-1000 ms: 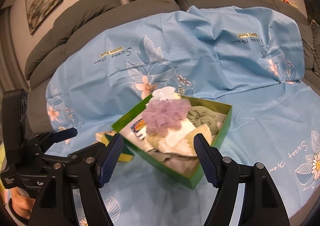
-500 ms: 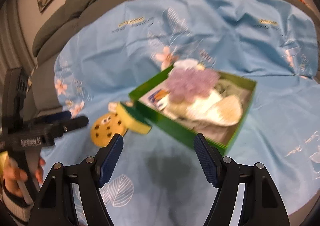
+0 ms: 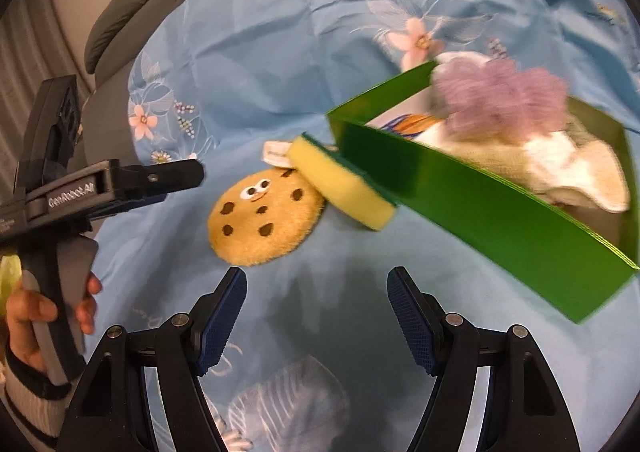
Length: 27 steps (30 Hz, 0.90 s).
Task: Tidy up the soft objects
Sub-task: 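Move the right gripper to the cookie-face plush beside the sponge, then close the right gripper on the cookie-face plush and lift it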
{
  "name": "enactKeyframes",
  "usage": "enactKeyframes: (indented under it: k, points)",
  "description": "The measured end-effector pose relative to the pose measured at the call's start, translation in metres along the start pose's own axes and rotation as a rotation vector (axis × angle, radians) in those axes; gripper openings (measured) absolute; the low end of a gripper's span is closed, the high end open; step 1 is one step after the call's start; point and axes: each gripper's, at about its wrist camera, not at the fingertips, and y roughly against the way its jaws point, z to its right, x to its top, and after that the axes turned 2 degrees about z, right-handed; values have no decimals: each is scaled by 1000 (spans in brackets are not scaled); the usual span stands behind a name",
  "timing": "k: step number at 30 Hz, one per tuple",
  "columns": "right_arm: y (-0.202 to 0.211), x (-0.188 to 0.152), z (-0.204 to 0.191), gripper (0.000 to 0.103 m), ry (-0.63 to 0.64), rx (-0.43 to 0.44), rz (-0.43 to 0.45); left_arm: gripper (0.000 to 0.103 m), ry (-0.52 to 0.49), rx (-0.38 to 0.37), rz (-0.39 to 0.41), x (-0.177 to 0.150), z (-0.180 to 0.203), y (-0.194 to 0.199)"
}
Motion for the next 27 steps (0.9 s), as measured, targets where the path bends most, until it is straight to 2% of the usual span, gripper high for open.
enactKeyframes:
  k: [4, 8, 13, 16, 17, 19, 20, 27]
  points:
    - [-27, 6, -12, 74, 29, 41, -14, 102, 30, -1, -29, -1, -12, -18]
    - [-53, 13, -18, 74, 52, 33, -37, 102, 56, -3, -41, 1, -20, -28]
    - [-78, 26, -22, 71, 48, 19, -46, 102, 44, 6, -48, 1, -18, -37]
    - [-92, 30, -22, 50, 45, 21, -76, 101, 43, 5, -72, 0, -18, -46]
    - [-96, 30, -22, 36, 43, 28, -92, 101, 43, 2, -78, 0, -18, -47]
    - [-96, 29, -20, 25, 35, 36, -93, 101, 40, -2, -87, -1, -18, -50]
    - [-92, 29, -18, 16, 26, 53, -87, 101, 40, -9, -93, -1, -17, -50]
    - [-63, 6, -2, 15, -56, 153, -113, 99, 8, -76, -142, -15, -2, -46]
